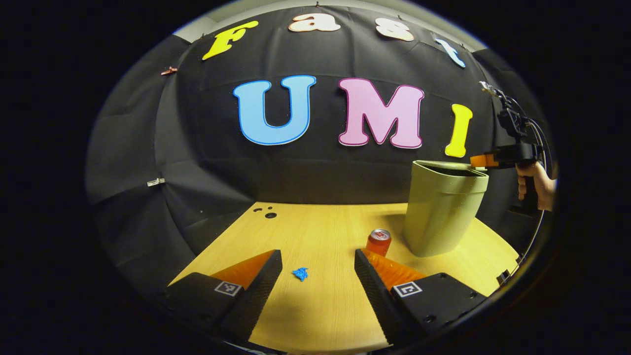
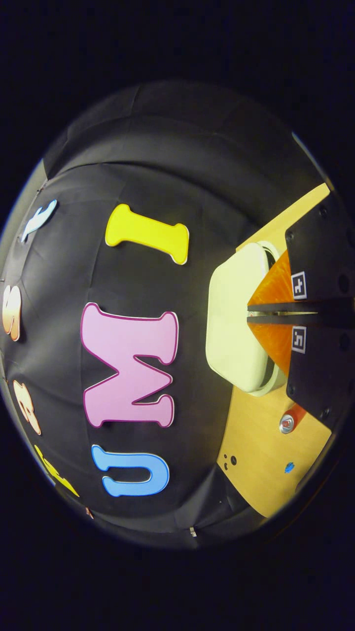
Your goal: Press the lid of the desktop garbage bin to open it, pick up the crumpled paper on the desktop and throw it into the bin, then pick up the pop can on the desktop and drop it into the bin, and finally close the garbage bin lid.
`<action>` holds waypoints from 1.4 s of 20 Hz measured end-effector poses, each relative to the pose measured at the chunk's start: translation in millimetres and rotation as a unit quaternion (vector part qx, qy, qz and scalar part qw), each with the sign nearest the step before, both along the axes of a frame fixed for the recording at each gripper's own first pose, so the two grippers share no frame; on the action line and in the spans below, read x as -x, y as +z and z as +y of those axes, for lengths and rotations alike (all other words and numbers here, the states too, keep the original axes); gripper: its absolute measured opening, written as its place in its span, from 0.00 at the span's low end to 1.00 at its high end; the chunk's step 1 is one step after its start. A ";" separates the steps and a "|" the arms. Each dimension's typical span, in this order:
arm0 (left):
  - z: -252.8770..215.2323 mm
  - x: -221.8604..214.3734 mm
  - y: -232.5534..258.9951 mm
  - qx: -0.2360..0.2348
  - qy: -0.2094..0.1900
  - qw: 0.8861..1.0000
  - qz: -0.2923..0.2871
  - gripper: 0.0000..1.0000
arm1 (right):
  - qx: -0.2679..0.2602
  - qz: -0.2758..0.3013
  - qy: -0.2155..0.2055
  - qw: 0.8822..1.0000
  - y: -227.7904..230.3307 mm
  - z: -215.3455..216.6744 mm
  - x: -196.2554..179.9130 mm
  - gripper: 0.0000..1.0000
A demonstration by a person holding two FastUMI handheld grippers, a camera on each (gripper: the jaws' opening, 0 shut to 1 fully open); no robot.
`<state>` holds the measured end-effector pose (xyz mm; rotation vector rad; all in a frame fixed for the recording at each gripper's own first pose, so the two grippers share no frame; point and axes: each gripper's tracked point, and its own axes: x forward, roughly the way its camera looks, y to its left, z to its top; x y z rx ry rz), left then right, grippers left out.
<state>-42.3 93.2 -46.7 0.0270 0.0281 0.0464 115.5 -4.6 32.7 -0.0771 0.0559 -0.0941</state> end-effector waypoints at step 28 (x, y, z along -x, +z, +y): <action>54.8 -134.3 -115.0 0.001 -0.010 0.993 0.120 0.96 | -0.051 0.141 -0.014 0.989 -117.2 16.0 145.5 0.78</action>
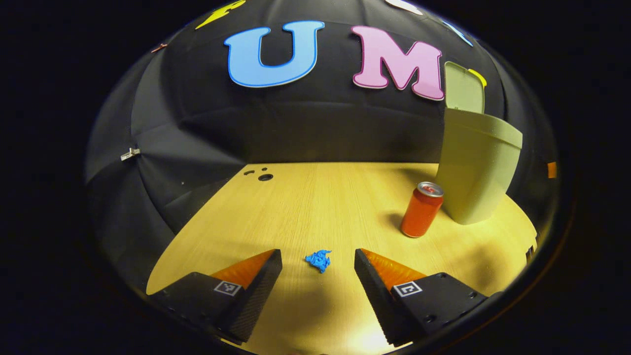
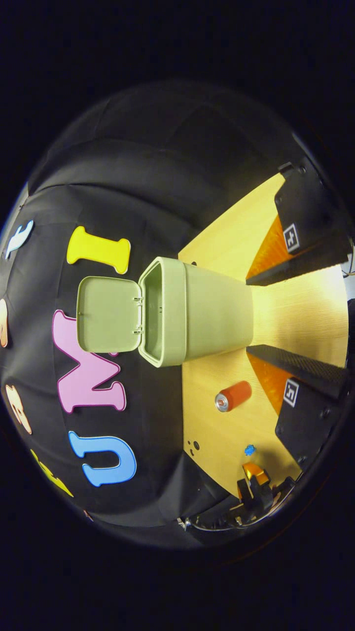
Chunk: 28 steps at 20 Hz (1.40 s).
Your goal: Press the lid of the desktop garbage bin to open it, pick up the crumpled paper on the desktop and throw it into the bin, then pick up the pop can on the desktop and drop it into the bin, and finally close the garbage bin lid.
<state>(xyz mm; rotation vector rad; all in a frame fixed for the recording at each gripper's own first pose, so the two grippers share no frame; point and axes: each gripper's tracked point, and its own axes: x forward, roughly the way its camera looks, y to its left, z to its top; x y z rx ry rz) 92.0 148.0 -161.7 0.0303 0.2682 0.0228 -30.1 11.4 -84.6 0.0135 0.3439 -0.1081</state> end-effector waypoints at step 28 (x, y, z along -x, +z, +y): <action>-9.1 -65.4 -78.3 -0.005 0.016 0.997 0.072 0.43 | 0.008 0.049 0.005 0.999 -42.3 0.3 23.5 0.99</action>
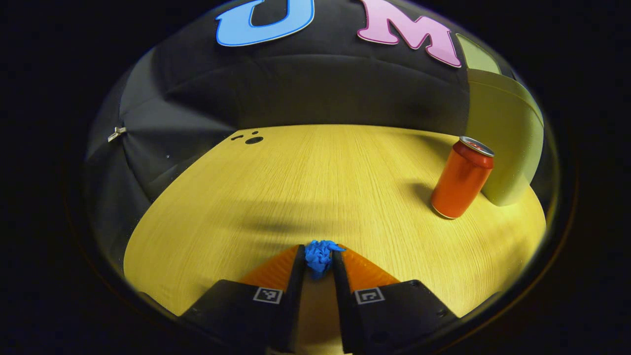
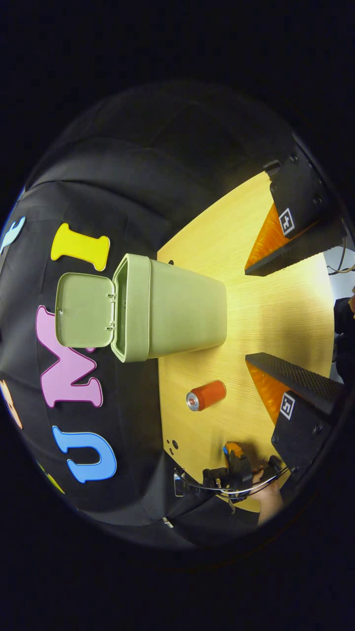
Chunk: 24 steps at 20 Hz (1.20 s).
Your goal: Press the lid of the desktop garbage bin to open it, pick up the crumpled paper on the desktop and throw it into the bin, then pick up the pop can on the desktop and drop it into the bin, and finally close the garbage bin lid.
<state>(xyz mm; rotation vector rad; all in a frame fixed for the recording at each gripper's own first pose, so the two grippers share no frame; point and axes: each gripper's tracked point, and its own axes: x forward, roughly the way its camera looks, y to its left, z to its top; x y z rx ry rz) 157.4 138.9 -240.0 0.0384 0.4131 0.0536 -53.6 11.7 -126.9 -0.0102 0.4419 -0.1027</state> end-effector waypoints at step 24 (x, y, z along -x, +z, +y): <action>-75.3 58.3 210.7 0.005 -0.054 0.988 -0.144 0.27 | -0.029 -0.001 0.063 0.998 -20.4 -29.4 -25.0 0.99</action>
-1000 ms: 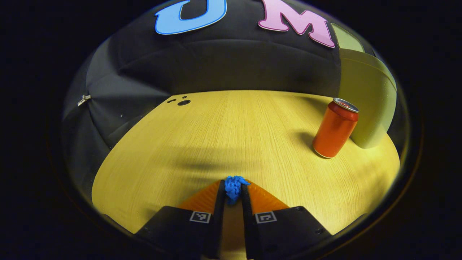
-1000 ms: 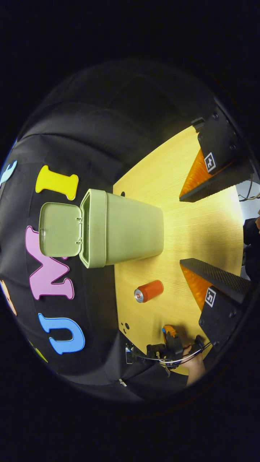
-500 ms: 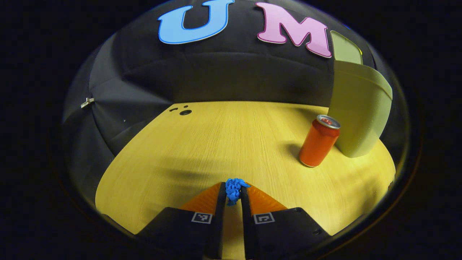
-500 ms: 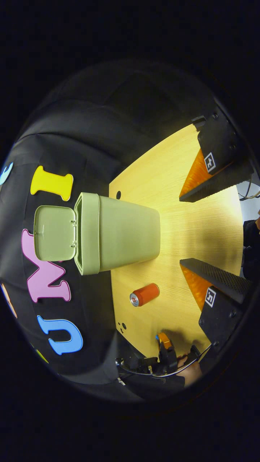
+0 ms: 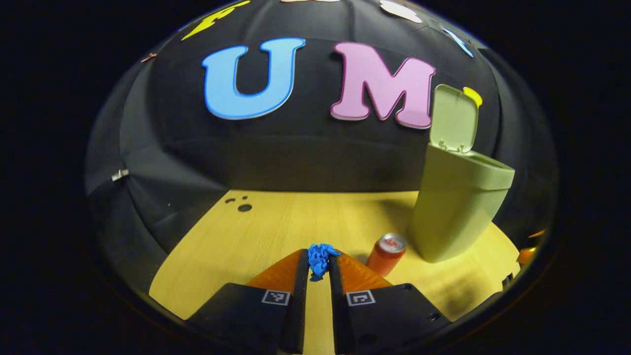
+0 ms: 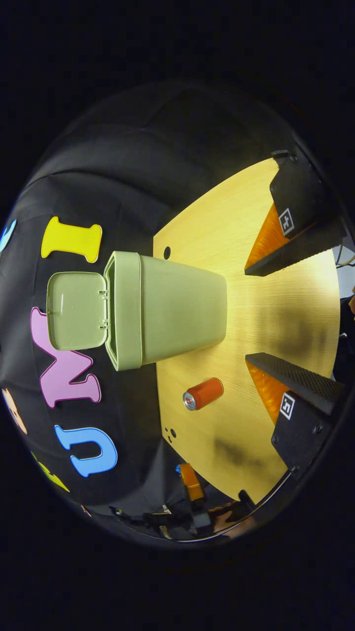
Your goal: Press the lid of the desktop garbage bin to open it, pick up the crumpled paper on the desktop and throw it into the bin, then pick up the pop can on the desktop and drop it into the bin, and finally close the garbage bin lid.
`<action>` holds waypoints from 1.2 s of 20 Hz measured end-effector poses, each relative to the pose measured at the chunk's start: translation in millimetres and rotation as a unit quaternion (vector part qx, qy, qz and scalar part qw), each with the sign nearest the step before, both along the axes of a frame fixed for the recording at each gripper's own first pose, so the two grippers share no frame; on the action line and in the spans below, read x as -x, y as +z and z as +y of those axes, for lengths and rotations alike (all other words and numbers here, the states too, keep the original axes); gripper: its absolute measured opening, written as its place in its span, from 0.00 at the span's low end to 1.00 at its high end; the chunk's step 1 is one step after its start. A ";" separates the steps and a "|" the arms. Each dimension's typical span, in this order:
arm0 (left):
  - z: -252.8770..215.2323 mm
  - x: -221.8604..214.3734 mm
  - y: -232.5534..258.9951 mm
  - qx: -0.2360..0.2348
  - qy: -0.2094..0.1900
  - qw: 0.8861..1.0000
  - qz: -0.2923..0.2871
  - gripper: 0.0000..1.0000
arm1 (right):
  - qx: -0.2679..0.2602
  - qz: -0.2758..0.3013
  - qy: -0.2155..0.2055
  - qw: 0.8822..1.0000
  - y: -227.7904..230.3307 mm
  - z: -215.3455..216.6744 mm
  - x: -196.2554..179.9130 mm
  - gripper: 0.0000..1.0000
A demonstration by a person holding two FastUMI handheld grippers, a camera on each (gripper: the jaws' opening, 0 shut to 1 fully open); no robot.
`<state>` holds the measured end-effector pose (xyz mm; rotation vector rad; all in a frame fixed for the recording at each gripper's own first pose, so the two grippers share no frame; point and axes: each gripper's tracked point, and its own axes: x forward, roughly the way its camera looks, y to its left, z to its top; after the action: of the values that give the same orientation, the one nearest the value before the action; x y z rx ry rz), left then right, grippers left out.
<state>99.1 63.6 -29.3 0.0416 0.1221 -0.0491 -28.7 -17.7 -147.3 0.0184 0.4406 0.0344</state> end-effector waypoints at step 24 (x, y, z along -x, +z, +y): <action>-323.0 -56.3 115.4 -0.030 -0.225 0.972 -0.065 0.27 | -0.052 -0.020 0.050 0.997 -3.0 -54.5 -35.4 0.99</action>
<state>155.4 -259.4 86.1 0.1321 -0.0193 -0.4964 6.7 -72.2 -150.3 0.0984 0.3986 0.1562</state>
